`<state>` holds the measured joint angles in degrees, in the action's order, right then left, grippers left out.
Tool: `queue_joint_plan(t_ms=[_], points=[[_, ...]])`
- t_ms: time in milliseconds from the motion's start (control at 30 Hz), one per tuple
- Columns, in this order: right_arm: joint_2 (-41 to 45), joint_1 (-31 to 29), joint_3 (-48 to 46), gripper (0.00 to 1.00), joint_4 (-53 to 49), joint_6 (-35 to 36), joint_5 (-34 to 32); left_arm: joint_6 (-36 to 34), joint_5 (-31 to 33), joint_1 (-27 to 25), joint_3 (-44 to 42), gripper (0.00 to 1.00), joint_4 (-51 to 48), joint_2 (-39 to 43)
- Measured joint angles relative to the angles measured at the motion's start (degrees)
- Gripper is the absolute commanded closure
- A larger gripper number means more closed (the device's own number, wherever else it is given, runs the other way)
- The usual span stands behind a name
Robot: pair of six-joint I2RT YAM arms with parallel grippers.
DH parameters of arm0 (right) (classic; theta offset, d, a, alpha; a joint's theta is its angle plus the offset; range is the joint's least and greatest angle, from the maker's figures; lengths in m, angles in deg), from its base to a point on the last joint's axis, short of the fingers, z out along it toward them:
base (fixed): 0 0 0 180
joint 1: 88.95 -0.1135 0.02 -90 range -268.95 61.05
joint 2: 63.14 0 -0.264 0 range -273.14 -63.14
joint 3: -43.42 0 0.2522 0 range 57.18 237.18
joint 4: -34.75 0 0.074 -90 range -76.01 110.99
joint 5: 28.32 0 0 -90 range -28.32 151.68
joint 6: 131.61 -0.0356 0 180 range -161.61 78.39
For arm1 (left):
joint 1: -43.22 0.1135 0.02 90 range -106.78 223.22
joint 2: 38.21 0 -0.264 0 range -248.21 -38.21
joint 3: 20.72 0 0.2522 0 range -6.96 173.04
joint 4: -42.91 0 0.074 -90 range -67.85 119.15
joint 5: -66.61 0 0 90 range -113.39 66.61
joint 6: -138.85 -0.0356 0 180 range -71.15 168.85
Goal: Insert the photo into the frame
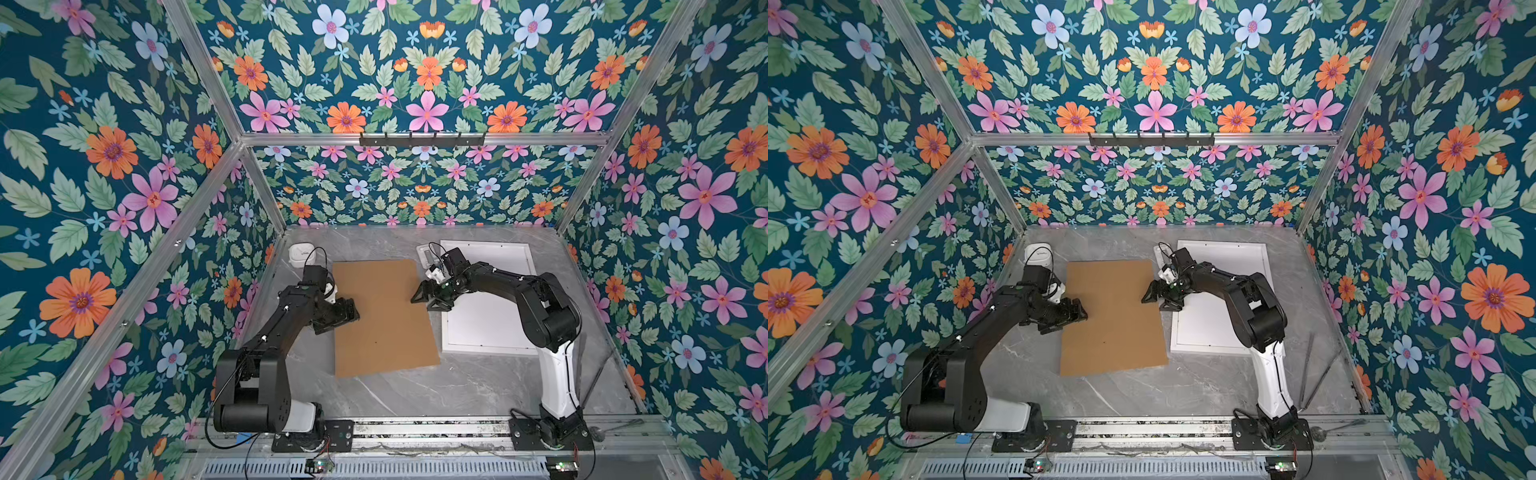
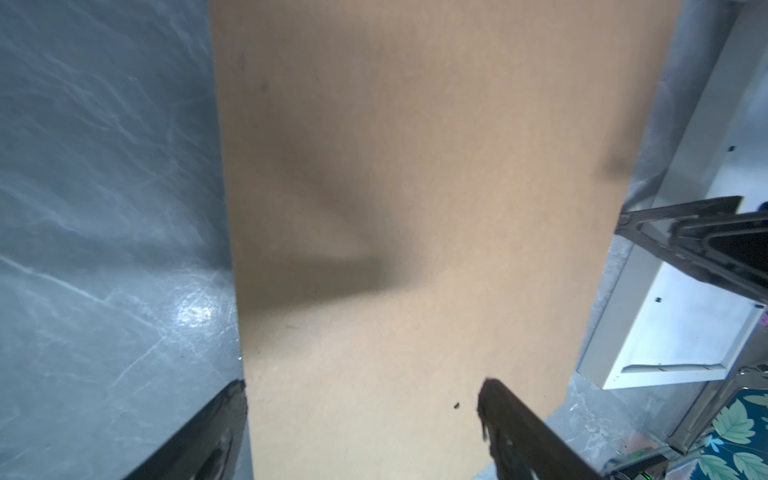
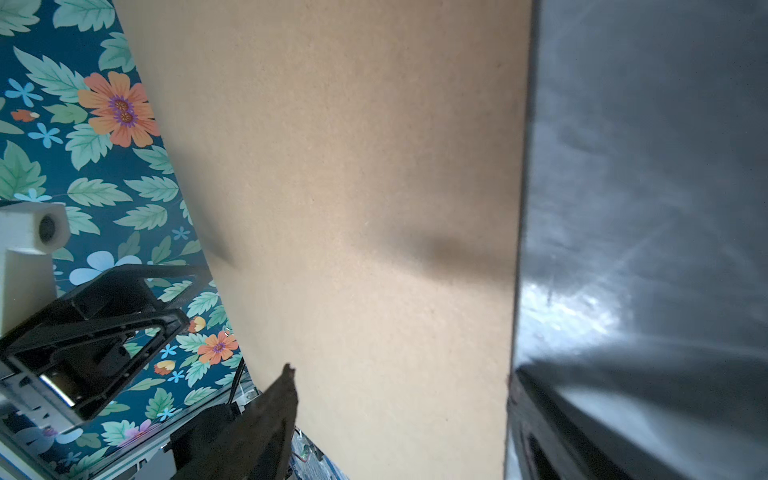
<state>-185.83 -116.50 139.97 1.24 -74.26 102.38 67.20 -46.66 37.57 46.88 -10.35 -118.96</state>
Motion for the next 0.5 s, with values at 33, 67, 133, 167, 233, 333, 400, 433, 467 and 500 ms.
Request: queue_joint_plan(t_ms=[33,67,133,167,233,333,400,433,467,500], points=[[0.0,0.1,-0.2,0.20,0.3,-0.3,0.2,0.0,-0.2,0.0,0.3,0.11,-0.2,0.3],[0.0,0.2,-0.2,0.20,0.5,-0.5,0.2,0.0,-0.3,0.1,0.5,0.11,-0.4,0.5],[0.0,0.2,-0.3,0.20,0.8,-0.8,0.3,0.0,-0.7,0.2,1.0,0.11,-0.5,1.1],[0.0,0.2,-0.4,0.20,0.9,-1.0,0.3,0.0,-0.8,0.2,1.1,0.11,-0.5,1.2],[0.0,0.3,-0.6,0.20,1.2,-1.2,0.3,0.2,-1.0,0.2,1.4,0.11,-0.5,1.6],[0.1,0.4,-0.9,0.20,1.6,-1.5,0.5,0.7,-1.5,0.2,1.6,0.11,-0.4,1.9],[0.2,0.7,-1.2,0.20,2.0,-1.6,0.5,1.0,-2.3,0.2,1.6,0.11,-0.4,2.2],[0.2,0.8,-1.4,0.20,2.3,-1.7,0.7,1.2,-2.8,0.2,1.6,0.11,-0.4,2.4],[0.2,1.0,-1.6,0.20,2.7,-1.7,0.7,1.3,-3.2,0.3,1.7,0.11,-0.4,2.6],[0.2,1.1,-1.7,0.20,3.0,-1.8,0.7,1.4,-3.7,0.3,1.7,0.11,-0.3,2.9]])
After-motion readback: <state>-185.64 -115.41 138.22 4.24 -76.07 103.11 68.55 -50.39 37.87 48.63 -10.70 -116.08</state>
